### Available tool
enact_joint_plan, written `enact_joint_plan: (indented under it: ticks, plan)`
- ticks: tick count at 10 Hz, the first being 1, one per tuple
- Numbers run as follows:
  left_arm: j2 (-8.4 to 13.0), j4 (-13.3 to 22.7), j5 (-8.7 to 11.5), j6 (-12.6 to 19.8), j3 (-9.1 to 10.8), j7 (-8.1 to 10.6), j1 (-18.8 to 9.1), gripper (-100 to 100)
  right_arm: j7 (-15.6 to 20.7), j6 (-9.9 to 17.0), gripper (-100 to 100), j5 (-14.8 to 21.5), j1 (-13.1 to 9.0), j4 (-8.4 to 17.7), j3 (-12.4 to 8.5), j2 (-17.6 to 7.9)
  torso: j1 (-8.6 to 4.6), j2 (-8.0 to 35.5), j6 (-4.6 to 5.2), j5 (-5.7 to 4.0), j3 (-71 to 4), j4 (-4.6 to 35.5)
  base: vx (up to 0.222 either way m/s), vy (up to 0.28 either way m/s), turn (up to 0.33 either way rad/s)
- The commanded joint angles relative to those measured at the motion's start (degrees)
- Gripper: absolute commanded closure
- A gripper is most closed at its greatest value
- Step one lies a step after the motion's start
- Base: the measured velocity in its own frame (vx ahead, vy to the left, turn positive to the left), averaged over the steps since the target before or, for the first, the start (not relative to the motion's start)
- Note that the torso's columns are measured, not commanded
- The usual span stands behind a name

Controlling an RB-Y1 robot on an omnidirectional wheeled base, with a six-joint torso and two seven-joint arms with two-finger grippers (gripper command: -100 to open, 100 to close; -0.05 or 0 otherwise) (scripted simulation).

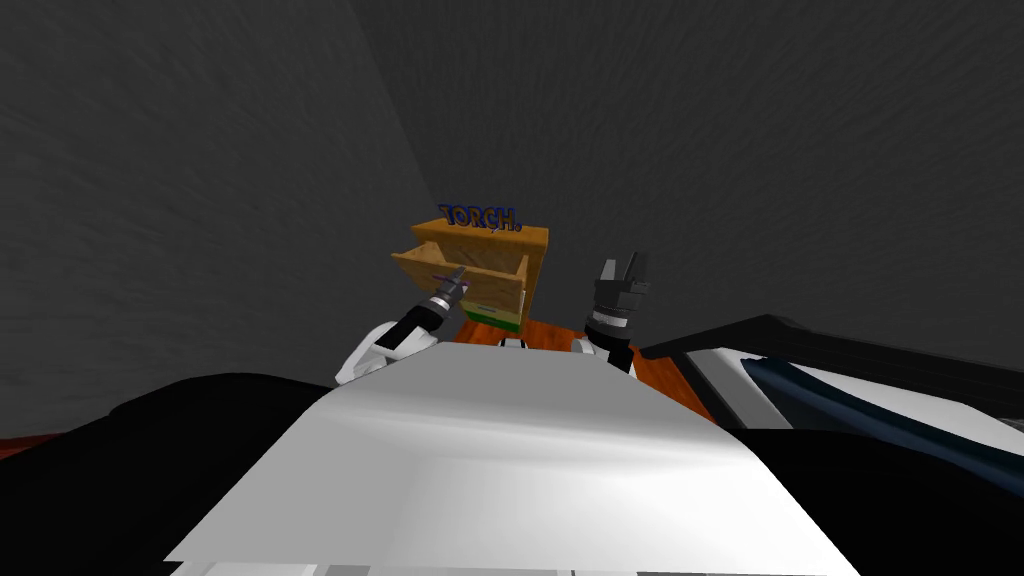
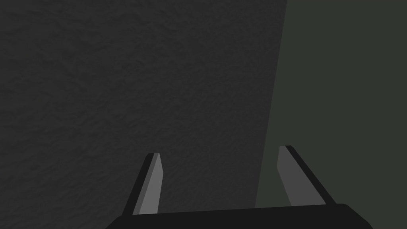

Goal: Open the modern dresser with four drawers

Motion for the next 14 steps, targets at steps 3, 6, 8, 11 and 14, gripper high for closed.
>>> enact_joint_plan:
  ticks: [3, 6, 8, 11, 14]
  plan:
    - [3.2, -1.6, 3.0, 6.7, 3.35, 2.7, -5.1, -100, 0.0, 0.0, 0, 0.0, 0.0, 0.0, 0.0, 0.0, 0.14, 0.5, -0.01, 0.02, 0.3, 0.2, -0.002, -0.021, -0.019]
    - [5.6, -2.7, 5.2, 11.0, 5.75, 4.57, -8.4, -100, 0.0, 0.0, 0, 0.0, 0.0, 0.0, 0.0, 0.0, 0.14, 0.7, -0.05, 0.01, 0.4, 0.2, -0.032, -0.019, -0.019]
    - [5.9, -2.2, 5.7, 11.7, 5.61, 4.8, -8.6, -100, 0.0, 0.0, 0, 0.0, 0.0, 0.0, 0.0, 0.0, 0.06, 0.9, -0.14, -0.2, 0.4, 0.6, -0.022, -0.015, -0.013]
    - [6.0, -1.9, 5.8, 12.2, 5.56, 4.95, -8.4, 0, 0.0, 0.0, 0, 0.0, 0.0, 0.0, 0.0, 0.0, 0.06, 0.7, -0.03, -0.06, 0.4, 0.3, 0.0, 0.0, 0.0]
    - [6.0, -1.8, 5.8, 12.3, 5.52, 4.96, -8.3, 0, 0.0, 0.0, 0, 0.0, 0.0, 0.0, 0.0, 0.0, 0.09, 0.5, -0.02, 0.0, 0.3, 0.2, 0.0, 0.0, 0.0]
